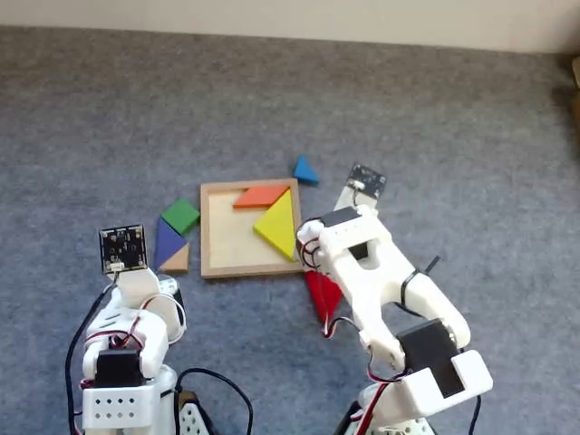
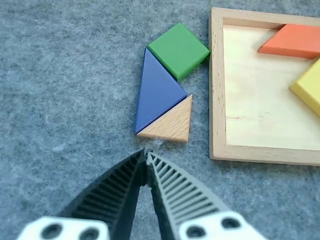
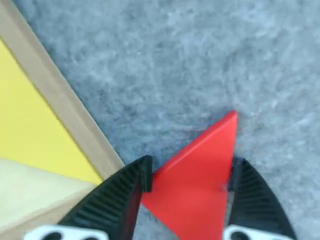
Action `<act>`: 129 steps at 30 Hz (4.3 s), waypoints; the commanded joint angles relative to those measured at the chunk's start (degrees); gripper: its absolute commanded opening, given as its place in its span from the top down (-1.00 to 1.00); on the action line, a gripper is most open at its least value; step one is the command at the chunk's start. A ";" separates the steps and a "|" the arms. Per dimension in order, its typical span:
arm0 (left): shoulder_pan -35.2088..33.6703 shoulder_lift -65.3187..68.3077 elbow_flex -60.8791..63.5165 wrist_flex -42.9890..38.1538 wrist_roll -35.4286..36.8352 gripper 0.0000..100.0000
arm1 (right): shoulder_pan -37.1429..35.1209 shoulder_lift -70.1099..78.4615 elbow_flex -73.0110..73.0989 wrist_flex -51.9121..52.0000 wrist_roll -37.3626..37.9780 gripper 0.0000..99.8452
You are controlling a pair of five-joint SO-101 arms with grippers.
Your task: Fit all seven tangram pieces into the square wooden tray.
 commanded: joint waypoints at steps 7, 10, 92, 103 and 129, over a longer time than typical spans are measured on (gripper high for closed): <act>-0.84 -0.13 1.19 0.18 -0.35 0.99 | -3.12 -0.75 -0.57 0.66 2.46 0.56; -0.84 -0.13 1.19 0.18 -0.35 0.99 | -3.74 -0.75 -0.84 2.24 4.66 0.56; -0.84 -0.13 1.19 0.18 -0.35 0.99 | -6.20 4.18 -0.48 15.60 31.21 0.42; -0.84 -0.13 1.19 0.18 -0.35 0.99 | -6.02 14.99 -9.63 21.23 31.12 0.41; -0.84 -0.13 1.19 0.18 -0.35 0.99 | -6.37 -24.31 14.73 22.29 41.76 0.42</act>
